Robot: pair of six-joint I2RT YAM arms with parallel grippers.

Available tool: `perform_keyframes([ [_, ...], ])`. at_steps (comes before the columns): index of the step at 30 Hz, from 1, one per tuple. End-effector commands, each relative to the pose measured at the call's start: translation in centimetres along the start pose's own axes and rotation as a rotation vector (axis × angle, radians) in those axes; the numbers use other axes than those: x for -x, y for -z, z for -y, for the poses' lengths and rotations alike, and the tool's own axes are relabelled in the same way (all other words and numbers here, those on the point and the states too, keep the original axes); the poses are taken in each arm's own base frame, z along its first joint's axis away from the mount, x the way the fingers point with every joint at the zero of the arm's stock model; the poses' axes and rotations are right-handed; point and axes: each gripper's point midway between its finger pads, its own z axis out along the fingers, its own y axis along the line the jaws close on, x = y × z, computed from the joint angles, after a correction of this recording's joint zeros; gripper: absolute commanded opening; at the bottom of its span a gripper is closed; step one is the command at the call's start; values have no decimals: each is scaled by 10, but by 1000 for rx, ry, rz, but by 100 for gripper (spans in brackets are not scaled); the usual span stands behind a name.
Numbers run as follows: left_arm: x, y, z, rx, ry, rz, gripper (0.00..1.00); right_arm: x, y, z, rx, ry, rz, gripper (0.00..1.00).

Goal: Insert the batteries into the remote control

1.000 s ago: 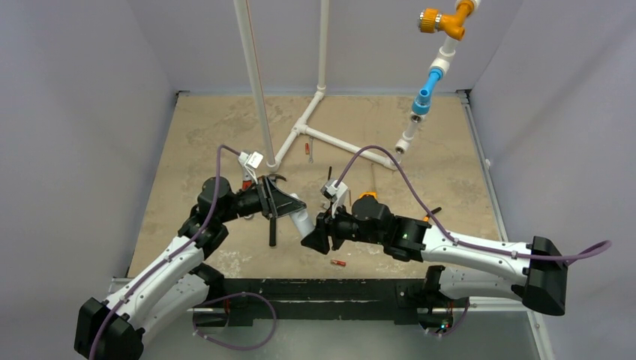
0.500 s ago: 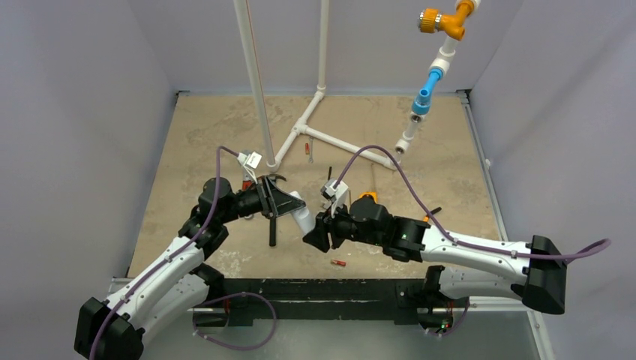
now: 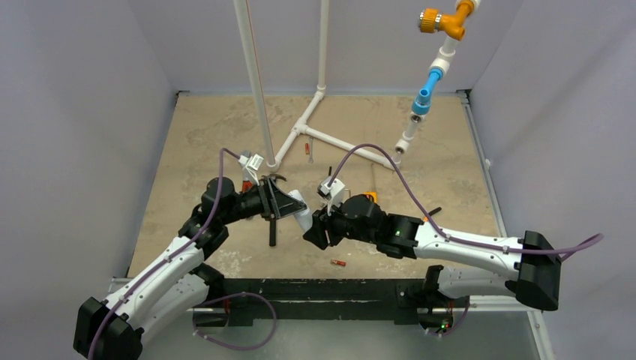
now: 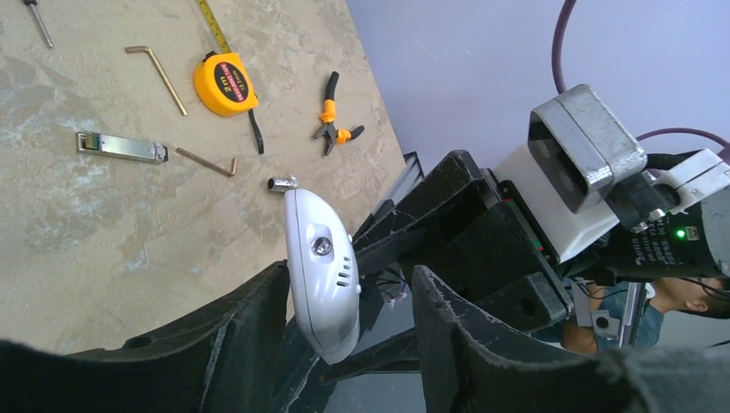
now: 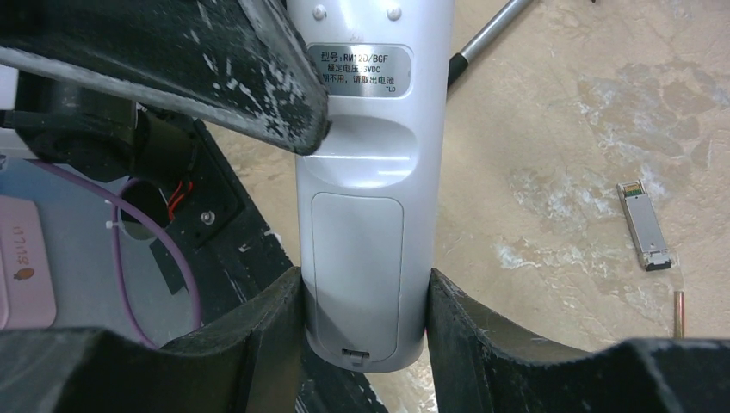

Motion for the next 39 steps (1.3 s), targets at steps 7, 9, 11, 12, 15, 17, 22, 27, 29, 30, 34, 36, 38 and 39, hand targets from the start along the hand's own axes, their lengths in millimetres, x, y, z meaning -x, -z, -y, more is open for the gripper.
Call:
perform_keyframes([
  [7,11,-1,9,27,-66,33,48,40,1,-18,41,12,98,0],
  [9,11,-1,8,30,-68,33,47,40,0,-18,43,11,96,0],
  [11,10,-1,7,36,-66,30,46,39,-1,-18,42,11,92,0],
  [12,10,-1,7,38,-66,29,46,39,-1,-18,42,10,92,0],
  [15,10,-1,6,41,-67,31,45,39,-1,-19,45,12,90,0],
  [17,10,-2,6,42,-67,32,44,39,-2,-19,45,12,88,0],
  [22,11,-2,6,48,-64,35,37,36,-2,-18,46,13,79,0],
  [27,11,-2,4,52,-58,35,17,37,-1,-19,53,24,80,1],
  [29,10,-2,5,50,-57,34,8,38,-1,-21,59,31,80,22],
  [30,10,-2,5,49,-57,34,3,39,0,-21,63,36,81,32],
  [34,8,-2,9,15,-68,26,0,47,6,-27,90,60,108,75],
  [36,7,-3,10,-2,-63,26,0,53,12,-29,99,72,128,79],
  [38,5,-3,10,-10,-60,19,0,60,21,-35,129,90,154,80],
  [39,5,-3,10,-11,-59,17,0,64,25,-35,129,94,171,80],
])
